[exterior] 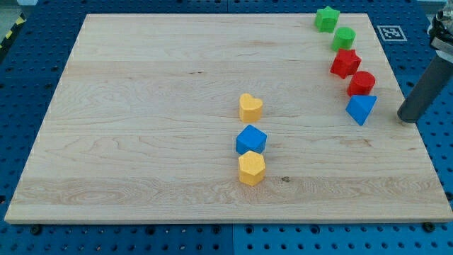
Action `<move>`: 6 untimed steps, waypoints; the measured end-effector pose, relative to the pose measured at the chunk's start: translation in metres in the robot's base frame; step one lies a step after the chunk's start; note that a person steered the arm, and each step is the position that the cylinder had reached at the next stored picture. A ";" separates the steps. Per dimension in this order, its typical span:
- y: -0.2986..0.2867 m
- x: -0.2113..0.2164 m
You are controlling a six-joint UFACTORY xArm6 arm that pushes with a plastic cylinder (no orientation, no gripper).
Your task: Push the blue triangle to the left of the red circle
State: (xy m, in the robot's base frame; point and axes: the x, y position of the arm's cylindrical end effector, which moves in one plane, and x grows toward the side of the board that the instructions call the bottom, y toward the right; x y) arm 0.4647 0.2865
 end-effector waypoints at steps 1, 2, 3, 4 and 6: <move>-0.016 0.000; -0.044 0.000; -0.069 -0.004; -0.089 -0.015; -0.113 -0.044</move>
